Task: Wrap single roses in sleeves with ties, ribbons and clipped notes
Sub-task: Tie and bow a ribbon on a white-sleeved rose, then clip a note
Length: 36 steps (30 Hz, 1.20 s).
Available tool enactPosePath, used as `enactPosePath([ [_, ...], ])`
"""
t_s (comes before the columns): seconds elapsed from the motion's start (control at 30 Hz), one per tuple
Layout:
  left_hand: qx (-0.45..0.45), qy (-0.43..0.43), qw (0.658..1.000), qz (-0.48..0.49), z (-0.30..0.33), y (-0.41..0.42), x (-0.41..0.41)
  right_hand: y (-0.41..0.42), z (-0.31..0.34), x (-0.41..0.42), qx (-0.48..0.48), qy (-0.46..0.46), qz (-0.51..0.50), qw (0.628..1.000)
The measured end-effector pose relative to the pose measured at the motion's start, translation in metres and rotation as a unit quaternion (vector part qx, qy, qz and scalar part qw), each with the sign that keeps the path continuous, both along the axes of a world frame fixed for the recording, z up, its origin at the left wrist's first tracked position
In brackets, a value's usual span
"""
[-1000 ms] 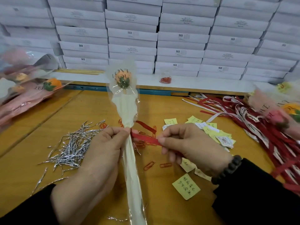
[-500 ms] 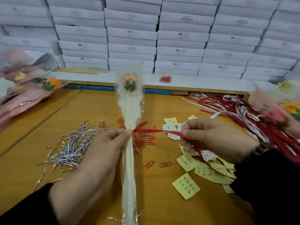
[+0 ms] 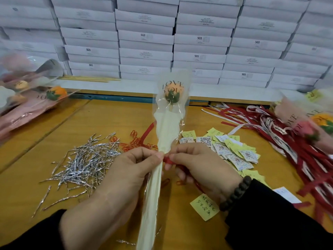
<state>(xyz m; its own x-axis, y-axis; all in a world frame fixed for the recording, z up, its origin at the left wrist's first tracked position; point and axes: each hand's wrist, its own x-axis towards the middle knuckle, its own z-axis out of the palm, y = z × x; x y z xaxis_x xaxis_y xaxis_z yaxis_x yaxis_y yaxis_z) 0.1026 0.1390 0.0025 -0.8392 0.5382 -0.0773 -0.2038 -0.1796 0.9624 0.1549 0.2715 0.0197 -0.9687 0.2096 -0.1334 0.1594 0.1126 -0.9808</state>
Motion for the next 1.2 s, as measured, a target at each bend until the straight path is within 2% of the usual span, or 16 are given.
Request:
enactPosePath([
  [0.2,-0.013,0.002,1.000,0.015,0.000,0.002,0.000,-0.002,0.001,0.001,-0.076,0.020,-0.009,0.997],
  [0.3,-0.026,-0.005,1.000,0.014,-0.001,0.002,0.000,-0.003,-0.003,0.001,-0.074,0.017,-0.008,0.997],
  [0.53,-0.026,-0.068,0.997,-0.020,-0.007,0.005,0.001,-0.005,-0.009,-0.001,-0.124,0.030,-0.028,0.991],
  [0.6,-0.003,-0.078,0.996,-0.035,-0.006,0.005,0.001,-0.005,-0.009,-0.001,-0.135,0.025,-0.022,0.990],
  [0.77,0.042,-0.051,0.997,0.028,-0.007,0.007,0.000,-0.005,-0.008,0.000,-0.150,0.011,-0.010,0.989],
  [1.03,0.061,-0.009,0.997,0.038,-0.010,0.004,-0.004,-0.002,-0.010,-0.001,-0.140,0.014,-0.032,0.989],
  [1.2,0.023,0.012,0.999,0.044,-0.012,0.003,-0.006,0.005,-0.006,-0.001,-0.113,-0.010,-0.015,0.993],
])
